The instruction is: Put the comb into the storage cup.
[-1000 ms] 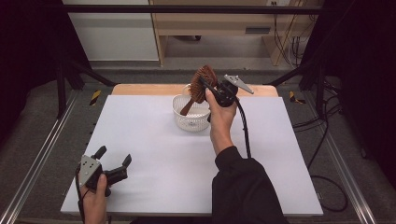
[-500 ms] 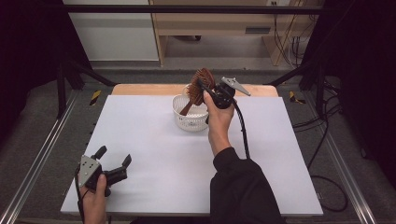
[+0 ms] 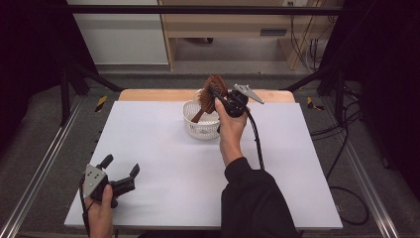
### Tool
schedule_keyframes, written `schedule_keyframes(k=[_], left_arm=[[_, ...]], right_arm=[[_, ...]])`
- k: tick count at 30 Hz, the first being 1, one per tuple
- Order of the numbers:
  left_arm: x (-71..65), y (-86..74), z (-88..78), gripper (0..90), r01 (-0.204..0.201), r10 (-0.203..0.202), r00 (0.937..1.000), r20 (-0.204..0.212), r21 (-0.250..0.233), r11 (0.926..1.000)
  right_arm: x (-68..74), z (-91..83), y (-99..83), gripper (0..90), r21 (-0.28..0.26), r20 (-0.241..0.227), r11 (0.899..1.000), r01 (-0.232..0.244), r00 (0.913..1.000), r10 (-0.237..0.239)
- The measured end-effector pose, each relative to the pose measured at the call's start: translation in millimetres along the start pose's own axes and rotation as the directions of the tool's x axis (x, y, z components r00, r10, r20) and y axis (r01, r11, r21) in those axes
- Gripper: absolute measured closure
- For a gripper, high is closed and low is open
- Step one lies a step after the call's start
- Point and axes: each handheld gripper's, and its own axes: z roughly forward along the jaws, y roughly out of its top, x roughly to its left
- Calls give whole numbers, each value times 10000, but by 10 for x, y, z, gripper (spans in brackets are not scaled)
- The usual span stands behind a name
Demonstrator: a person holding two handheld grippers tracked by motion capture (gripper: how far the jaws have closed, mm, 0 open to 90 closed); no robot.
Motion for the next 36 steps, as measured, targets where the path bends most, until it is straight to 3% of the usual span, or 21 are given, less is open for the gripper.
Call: schedule_keyframes(k=[8,12,21,36], left_arm=[[7,1,-6,10,18,-18,10000,-15,-8,10000],[5,0,0,10,33,-33,10000,-18,2,10000],[-6,5,-13,10,-39,39,10000,49,-19,10000],[-1,3,-8,10,3,-3,10000,50,-13,10000]], right_arm=[[-1,5,-53,518,21,-18,10000,10,10000,-10],[-16,3,-79,518,46,-18,9997,-238,9997,238],[58,11,-104,518,99,-79,10000,5,10000,-4],[33,62,-149,517,158,34,9999,-53,10000,52]])
